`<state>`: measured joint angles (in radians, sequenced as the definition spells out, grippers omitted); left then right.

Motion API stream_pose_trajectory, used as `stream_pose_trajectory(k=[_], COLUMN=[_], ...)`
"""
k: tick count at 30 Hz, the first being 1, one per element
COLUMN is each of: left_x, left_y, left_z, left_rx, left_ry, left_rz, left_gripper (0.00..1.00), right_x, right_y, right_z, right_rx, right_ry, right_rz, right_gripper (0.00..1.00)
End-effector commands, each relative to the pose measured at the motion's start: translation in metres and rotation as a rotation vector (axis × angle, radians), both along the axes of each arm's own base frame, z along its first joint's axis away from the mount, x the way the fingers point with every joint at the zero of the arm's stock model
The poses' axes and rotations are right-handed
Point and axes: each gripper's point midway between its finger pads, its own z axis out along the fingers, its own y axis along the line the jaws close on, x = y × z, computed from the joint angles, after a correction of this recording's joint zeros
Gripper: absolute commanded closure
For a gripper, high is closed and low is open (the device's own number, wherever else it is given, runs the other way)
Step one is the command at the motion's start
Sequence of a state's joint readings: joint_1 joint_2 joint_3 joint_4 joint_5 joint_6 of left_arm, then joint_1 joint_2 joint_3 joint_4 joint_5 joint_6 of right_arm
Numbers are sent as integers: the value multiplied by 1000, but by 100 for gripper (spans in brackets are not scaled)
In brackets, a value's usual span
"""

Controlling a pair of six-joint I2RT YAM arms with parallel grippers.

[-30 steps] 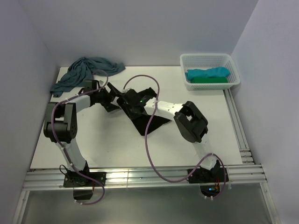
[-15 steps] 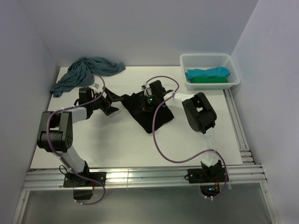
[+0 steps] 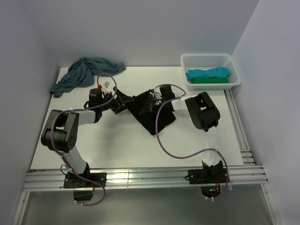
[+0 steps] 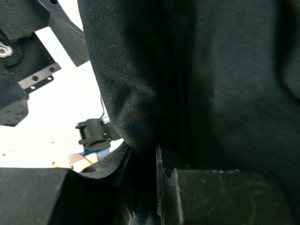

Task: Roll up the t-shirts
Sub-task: Roll the tshirt

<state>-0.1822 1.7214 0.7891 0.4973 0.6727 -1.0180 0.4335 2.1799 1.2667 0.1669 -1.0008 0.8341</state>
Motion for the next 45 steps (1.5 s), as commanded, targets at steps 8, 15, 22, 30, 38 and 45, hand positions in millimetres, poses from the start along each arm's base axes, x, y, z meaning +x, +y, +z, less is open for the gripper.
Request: stream_pose_trajectory(k=[8, 15, 22, 30, 38, 45], left_x=[-2, 1, 8, 23, 29, 31], left_y=[-22, -29, -32, -37, -29, -20], left_z=[-29, -45, -60, -74, -87, -72], left_rx=[50, 138, 170, 206, 249, 183], left_ry=[-23, -10, 11, 7, -5, -55], left_rz=[-2, -12, 19, 61, 103, 148], left_gripper=[1, 1, 4, 13, 19, 24], right_x=[9, 6, 5, 5, 2, 0], right_y=[-12, -22, -26, -26, -28, -29], right_z=[-4, -20, -29, -31, -31, -33], right_rx=[91, 63, 49, 42, 43, 41], right_ry=[83, 102, 115, 128, 137, 143], right_rz=[-44, -61, -67, -62, -65, -69], right_gripper=[100, 100, 100, 100, 100, 100])
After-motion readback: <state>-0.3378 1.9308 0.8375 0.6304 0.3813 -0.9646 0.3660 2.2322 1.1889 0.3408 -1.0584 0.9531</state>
